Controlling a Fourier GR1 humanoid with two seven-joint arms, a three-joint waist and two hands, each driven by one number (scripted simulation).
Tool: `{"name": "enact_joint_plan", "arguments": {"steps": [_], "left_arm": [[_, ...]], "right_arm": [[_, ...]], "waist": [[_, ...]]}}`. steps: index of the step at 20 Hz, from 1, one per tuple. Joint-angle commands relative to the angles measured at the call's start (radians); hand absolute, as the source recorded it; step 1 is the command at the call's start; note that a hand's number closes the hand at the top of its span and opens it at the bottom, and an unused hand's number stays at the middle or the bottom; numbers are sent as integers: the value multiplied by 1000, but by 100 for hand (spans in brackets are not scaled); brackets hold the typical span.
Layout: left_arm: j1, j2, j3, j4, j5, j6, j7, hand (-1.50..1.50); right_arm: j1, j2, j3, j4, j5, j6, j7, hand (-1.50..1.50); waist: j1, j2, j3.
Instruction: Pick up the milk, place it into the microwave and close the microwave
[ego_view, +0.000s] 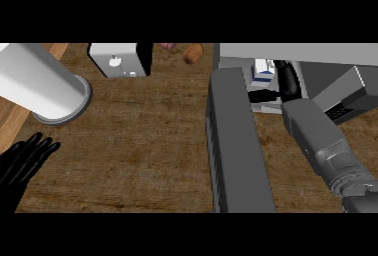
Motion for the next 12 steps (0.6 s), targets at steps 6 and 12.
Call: {"name": "enact_joint_plan", "arguments": {"steps": [6,12], "left_arm": [[-27,-31,-143,-8,-39,45,66,150],[44,-32,-321,-76,-78,165,81,150]], "right_arm": [[139,6,-45,8,-56,296,-96,-150],[274,41,-45,-29,-71,375,-170,-150]], "waist": [[-40,-18,-1],[-68,-36,-3]]}}
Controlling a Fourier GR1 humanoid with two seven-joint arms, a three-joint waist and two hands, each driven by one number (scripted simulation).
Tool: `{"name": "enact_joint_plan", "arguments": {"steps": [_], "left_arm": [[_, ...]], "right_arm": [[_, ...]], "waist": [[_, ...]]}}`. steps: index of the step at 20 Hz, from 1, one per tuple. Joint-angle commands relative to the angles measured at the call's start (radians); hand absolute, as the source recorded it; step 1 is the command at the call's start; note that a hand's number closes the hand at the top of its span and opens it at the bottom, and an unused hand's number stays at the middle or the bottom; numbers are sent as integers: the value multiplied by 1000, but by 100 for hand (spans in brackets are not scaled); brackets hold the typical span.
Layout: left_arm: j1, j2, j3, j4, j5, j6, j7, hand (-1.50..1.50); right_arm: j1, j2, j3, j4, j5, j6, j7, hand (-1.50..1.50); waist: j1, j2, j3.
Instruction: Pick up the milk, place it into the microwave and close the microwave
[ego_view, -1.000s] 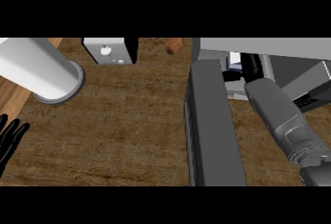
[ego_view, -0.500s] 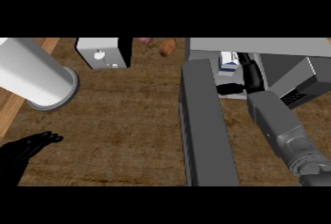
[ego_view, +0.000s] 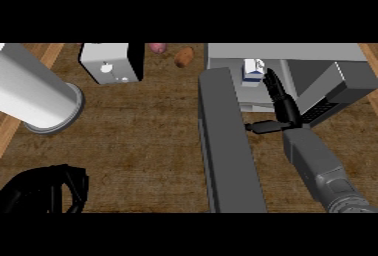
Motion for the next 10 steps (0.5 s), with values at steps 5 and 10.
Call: {"name": "enact_joint_plan", "arguments": {"steps": [5,10], "left_arm": [[35,-2,-151,-31,-37,68,42,150],[-60,-2,-276,69,-190,129,-32,150]], "right_arm": [[177,31,38,-116,4,70,-62,-150],[302,4,53,-197,-6,108,-74,-150]], "waist": [[-28,-15,-2],[-44,-18,-3]]}}
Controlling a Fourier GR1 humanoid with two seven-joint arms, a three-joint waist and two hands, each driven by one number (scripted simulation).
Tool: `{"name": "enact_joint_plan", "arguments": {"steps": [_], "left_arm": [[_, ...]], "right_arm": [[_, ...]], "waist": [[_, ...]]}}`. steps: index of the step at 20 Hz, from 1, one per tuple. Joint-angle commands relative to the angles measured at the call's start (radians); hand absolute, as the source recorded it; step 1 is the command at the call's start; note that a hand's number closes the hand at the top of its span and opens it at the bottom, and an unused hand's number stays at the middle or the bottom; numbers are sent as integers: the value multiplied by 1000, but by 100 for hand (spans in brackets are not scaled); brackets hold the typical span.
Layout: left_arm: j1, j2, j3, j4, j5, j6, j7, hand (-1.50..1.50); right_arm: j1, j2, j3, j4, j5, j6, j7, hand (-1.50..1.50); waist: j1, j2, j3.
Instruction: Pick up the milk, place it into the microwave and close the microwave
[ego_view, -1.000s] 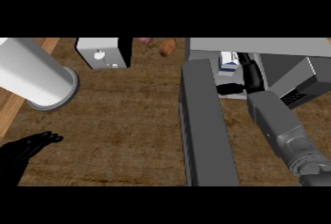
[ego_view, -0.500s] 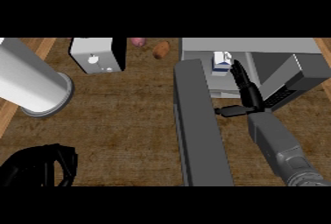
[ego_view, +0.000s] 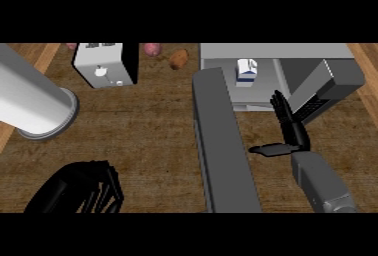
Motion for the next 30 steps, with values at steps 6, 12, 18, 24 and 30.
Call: {"name": "enact_joint_plan", "arguments": {"steps": [6,12,18,24,30], "left_arm": [[-169,0,-168,151,-151,129,-37,150],[-332,0,-325,395,-227,252,-119,150],[-418,0,-425,702,-325,353,-264,150],[-491,0,-581,917,-276,593,-416,150],[-533,0,-698,1015,-128,787,-527,150]], "right_arm": [[255,-58,16,-221,-47,90,-3,-150],[404,-104,50,-372,-65,170,0,-150],[512,-135,76,-561,-88,173,10,-150],[584,-172,127,-746,-132,259,53,-150],[645,-232,124,-943,-262,353,146,-150]], "waist": [[-16,-2,-1],[-34,-1,-1],[-35,3,-2],[-66,7,-4],[-89,8,-5]]}}
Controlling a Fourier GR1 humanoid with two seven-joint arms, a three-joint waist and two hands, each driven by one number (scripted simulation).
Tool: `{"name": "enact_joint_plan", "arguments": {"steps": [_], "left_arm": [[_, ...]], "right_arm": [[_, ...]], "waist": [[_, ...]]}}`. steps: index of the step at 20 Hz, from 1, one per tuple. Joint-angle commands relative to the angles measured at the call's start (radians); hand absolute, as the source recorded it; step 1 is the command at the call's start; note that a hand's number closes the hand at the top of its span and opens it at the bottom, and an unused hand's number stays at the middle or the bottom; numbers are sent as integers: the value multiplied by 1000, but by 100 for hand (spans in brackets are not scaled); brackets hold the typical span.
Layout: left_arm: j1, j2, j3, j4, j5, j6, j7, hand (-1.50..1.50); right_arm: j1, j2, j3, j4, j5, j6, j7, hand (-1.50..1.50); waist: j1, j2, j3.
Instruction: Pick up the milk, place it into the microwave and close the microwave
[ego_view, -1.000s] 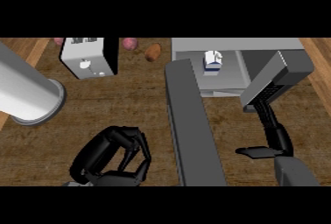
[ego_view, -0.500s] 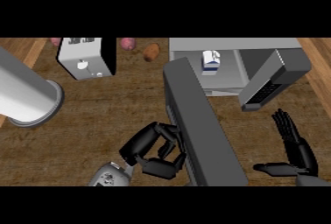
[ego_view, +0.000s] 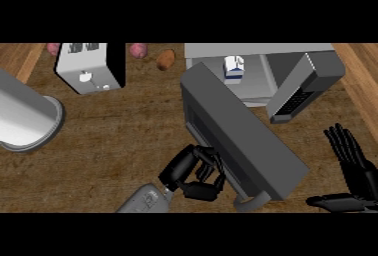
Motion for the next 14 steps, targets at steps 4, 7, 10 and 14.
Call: {"name": "enact_joint_plan", "arguments": {"steps": [4,7,10,14], "left_arm": [[-159,-5,-118,163,201,158,-48,150],[-148,-5,-195,200,276,180,-69,150],[-186,-5,-244,179,347,227,-58,150],[-209,-5,-261,127,445,275,-103,150]], "right_arm": [[30,-31,28,-183,-99,132,37,-150],[33,-74,17,-244,-139,145,87,-150],[59,-80,36,-296,-167,157,128,-150],[24,-90,65,-354,-206,169,202,-150]], "waist": [[-40,11,-1],[-60,15,-2],[-80,16,-2],[-100,21,-4]]}}
